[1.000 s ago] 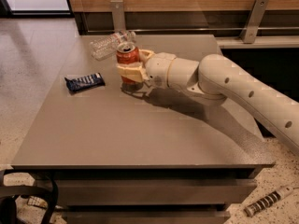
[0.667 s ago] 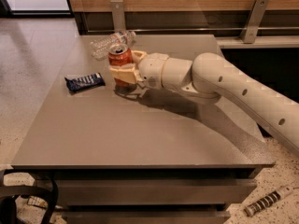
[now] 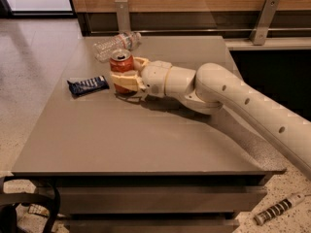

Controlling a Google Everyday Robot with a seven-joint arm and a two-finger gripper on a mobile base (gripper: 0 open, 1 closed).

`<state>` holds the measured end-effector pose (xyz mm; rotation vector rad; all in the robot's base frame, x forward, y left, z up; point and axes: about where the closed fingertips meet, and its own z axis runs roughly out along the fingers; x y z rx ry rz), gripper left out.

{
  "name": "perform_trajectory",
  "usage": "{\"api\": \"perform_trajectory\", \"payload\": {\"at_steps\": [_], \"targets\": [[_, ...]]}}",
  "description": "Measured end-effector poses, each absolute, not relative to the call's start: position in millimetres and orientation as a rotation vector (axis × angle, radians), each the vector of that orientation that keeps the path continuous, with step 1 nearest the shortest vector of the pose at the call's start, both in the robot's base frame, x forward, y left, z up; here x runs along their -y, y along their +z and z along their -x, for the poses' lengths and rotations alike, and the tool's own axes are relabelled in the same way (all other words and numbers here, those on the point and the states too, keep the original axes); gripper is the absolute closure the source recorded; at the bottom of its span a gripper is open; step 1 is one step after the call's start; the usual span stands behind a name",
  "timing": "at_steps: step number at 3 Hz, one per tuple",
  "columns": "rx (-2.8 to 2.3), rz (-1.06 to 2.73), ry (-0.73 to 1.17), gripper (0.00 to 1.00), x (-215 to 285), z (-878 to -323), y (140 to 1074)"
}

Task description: Move coke can near rxbar blueberry

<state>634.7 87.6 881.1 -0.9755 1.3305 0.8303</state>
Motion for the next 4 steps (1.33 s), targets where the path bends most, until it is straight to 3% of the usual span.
{"api": "perform_trajectory", "payload": {"at_steps": [1, 2, 4], "targets": [[-1.316, 0.945, 0.841, 1.00, -83.2, -638.7, 872.1], [-1.314, 0.946, 0.844, 0.85, -85.4, -638.1, 871.9], [-1.309, 0.952, 0.850, 0.38, -90.2, -636.4, 873.1]]}}
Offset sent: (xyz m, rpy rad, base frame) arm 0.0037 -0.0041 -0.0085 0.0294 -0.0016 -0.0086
